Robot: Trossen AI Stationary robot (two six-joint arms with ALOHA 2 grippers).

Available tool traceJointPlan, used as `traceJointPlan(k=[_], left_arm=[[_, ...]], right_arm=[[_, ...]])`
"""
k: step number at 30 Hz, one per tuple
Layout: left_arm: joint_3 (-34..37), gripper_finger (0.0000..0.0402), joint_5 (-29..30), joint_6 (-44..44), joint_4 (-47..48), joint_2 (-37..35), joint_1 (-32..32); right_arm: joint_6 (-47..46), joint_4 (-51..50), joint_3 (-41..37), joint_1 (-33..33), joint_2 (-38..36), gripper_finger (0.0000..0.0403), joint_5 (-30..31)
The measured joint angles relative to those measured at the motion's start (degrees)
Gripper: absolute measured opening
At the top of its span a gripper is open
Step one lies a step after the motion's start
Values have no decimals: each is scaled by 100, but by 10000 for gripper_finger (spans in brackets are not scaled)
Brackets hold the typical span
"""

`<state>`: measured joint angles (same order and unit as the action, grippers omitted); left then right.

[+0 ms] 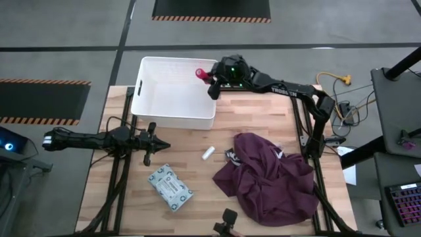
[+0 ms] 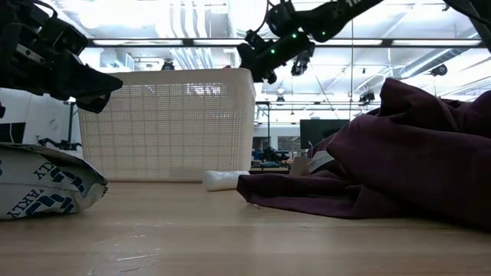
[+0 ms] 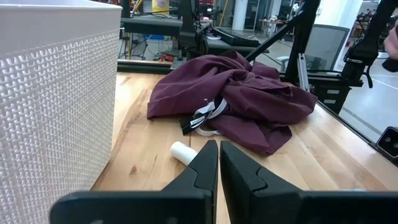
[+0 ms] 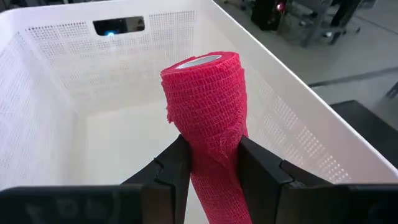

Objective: Pick & place medical supplies in basket/bin
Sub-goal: Put the red bandage into the white bin, then put the rolled gauze into the white bin

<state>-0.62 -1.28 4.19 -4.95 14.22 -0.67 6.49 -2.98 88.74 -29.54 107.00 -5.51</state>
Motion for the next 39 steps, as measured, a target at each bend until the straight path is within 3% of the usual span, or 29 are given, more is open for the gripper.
traceJointPlan(k=[12, 24, 30, 35, 39], left_arm=[[0, 0, -2, 0, 0, 0, 0], [2, 0, 0, 0, 0, 0, 0], [2, 0, 0, 0, 0, 0, 0], [2, 0, -2, 0, 2, 0, 0], [0, 0, 0, -2, 2, 2, -1]], right_arm=[[-235, 251, -165, 13, 0, 122, -71], [-200, 287, -165, 15, 0, 252, -51], [-419, 334, 140, 90, -24, 291, -72], [267, 312, 716, 492, -281, 297, -810], [1029, -747, 1145, 1048, -382, 295, -1214]])
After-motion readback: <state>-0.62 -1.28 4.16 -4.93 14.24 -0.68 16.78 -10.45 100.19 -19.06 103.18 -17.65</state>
